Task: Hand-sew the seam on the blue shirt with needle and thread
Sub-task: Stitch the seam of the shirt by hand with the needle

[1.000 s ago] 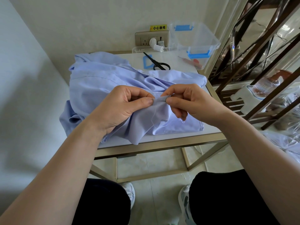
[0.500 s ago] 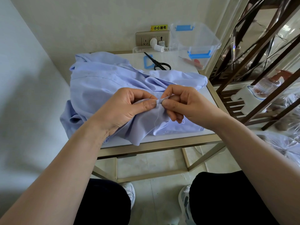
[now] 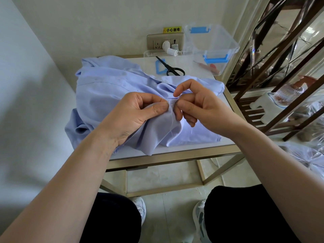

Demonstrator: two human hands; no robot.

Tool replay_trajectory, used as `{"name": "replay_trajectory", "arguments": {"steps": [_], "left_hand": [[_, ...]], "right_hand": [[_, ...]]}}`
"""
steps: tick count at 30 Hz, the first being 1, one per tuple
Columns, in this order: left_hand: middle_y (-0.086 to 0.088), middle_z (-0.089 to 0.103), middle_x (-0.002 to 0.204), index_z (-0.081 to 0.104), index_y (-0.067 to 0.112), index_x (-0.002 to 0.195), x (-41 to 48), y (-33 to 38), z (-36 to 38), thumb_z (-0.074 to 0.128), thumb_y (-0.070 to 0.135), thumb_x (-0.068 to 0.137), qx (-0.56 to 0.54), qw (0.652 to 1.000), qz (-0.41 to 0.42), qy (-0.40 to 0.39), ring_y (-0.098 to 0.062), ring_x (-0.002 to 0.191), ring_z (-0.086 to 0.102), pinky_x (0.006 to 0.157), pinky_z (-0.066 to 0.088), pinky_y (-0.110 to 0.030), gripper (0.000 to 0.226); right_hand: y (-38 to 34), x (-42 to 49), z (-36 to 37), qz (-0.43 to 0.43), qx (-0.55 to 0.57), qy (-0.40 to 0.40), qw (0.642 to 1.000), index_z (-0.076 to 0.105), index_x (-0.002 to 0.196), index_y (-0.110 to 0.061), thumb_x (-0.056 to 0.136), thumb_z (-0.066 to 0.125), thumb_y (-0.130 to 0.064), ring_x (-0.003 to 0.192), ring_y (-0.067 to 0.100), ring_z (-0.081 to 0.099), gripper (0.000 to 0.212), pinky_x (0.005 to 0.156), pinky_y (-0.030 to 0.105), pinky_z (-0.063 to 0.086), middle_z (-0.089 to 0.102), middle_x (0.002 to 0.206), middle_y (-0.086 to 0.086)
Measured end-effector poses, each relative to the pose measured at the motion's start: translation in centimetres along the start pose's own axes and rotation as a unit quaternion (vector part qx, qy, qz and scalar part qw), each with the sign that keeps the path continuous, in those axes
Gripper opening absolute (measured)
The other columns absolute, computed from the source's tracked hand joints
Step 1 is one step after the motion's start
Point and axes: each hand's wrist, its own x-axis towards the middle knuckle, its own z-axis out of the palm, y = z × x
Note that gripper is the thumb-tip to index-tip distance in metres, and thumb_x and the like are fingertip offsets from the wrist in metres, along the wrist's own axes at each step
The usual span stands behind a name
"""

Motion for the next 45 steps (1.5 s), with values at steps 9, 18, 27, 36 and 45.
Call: {"name": "replay_trajectory", "arguments": {"steps": [9,18,27,36,45], "left_hand": [[-0.002,0.074,0.080,0.074,0.009,0.083,0.1,0.2,0.5,0.067,0.017,0.091,0.003,0.999,-0.006,0.042,-0.007,0.073,0.062,0.074,0.049,-0.020,0.014],[-0.010,0.070,0.074,0.073,0.009,0.078,0.2,0.1,0.5,0.067,0.024,0.092,0.064,0.997,0.004,0.030,-0.007,0.067,0.055,0.066,0.043,-0.019,0.022],[0.011,0.062,0.060,0.071,0.023,0.079,0.7,-0.7,-0.2,0.065,0.021,0.092,0.071,0.986,0.003,0.148,-0.001,0.058,0.049,0.057,0.038,-0.011,0.015],[-0.006,0.069,0.072,0.072,0.022,0.082,0.4,-0.2,0.0,0.067,0.025,0.091,0.083,0.988,-0.002,0.130,-0.008,0.065,0.053,0.058,0.039,-0.012,0.011],[0.002,0.072,0.069,0.071,0.024,0.078,0.4,-0.1,0.0,0.069,0.026,0.089,0.067,0.990,-0.018,0.124,-0.007,0.063,0.062,0.066,0.047,-0.020,0.012]], "right_hand": [[0.4,0.2,0.5,-0.102,-0.168,0.130,0.972,0.062,0.104,-0.017,0.091,0.065,-0.007,0.086,0.015,0.057,0.017,0.083,0.026,0.048,0.063,0.102,-0.006],[0.7,0.8,1.4,-0.253,-0.309,0.153,0.904,0.073,0.087,-0.011,0.091,0.068,-0.016,0.092,0.022,0.056,0.008,0.082,0.039,0.045,0.060,0.098,0.005],[-1.2,-0.7,0.5,0.118,0.084,-0.298,0.943,0.048,0.098,-0.005,0.101,0.043,-0.004,0.075,0.028,0.071,0.005,0.097,0.062,0.046,0.073,0.074,0.011],[-1.6,-0.4,0.8,0.151,0.003,-0.104,0.983,0.056,0.089,-0.013,0.100,0.046,-0.005,0.048,0.007,0.032,0.017,0.046,0.015,0.030,0.037,0.054,-0.008],[0.2,0.6,3.4,0.016,-0.150,0.168,0.974,0.059,0.079,-0.013,0.082,0.078,-0.025,0.046,0.011,0.028,0.023,0.053,0.025,0.025,0.028,0.045,-0.010]]}}
